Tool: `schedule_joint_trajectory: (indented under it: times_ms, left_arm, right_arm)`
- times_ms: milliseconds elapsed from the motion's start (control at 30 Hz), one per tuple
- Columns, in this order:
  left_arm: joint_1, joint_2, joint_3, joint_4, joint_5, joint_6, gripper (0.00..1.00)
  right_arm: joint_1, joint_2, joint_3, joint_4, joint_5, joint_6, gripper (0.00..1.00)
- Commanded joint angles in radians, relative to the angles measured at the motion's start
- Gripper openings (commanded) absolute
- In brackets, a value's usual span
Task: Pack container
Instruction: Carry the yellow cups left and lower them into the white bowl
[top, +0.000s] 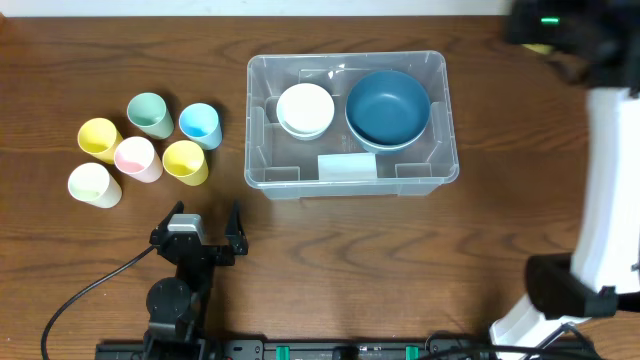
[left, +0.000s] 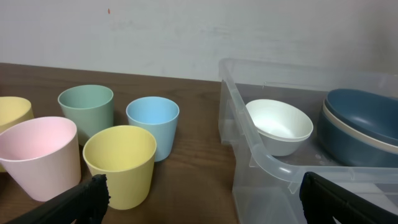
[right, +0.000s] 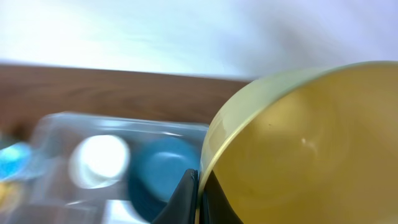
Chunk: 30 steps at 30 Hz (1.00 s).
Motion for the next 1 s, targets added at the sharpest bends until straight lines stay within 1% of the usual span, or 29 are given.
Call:
schedule_joint_trajectory:
  times_ms: [0, 33, 167, 300, 567, 733, 967]
  left_arm:
    - [0.005, -0.007, -0.023, -0.032, -0.011, 0.003, 0.98]
    - [0.005, -0.007, -0.023, -0.032, -0.011, 0.003, 0.98]
    - [0.005, -0.007, -0.023, -0.032, -0.011, 0.003, 0.98]
    - [0.005, -0.007, -0.023, -0.032, -0.011, 0.003, 0.98]
    - [0.005, -0.007, -0.023, -0.032, -0.011, 0.003, 0.98]
    - [0.005, -0.007, -0.023, -0.032, -0.011, 0.003, 0.98]
    - [0.005, -0.007, -0.023, -0.032, -0.011, 0.003, 0.98]
  right_arm:
    - [0.197, 0.012, 0.013, 0.029, 0.043, -0.076, 0.01]
    - [0.273, 0.022, 0.006, 0.055, 0.080, -0.085, 0.01]
    - [0.463, 0.093, -0.003, 0.126, 0.181, -0.106, 0.01]
    - [0.563, 0.193, -0.003, 0.169, 0.228, -0.118, 0.01]
    - [0.584, 0.411, -0.003, 0.181, 0.171, -0.101, 0.01]
    - [0.584, 0.499, -0.003, 0.183, 0.170, -0.094, 0.01]
    - [0.584, 0.572, -0.003, 0.177, 0.155, -0.071, 0.01]
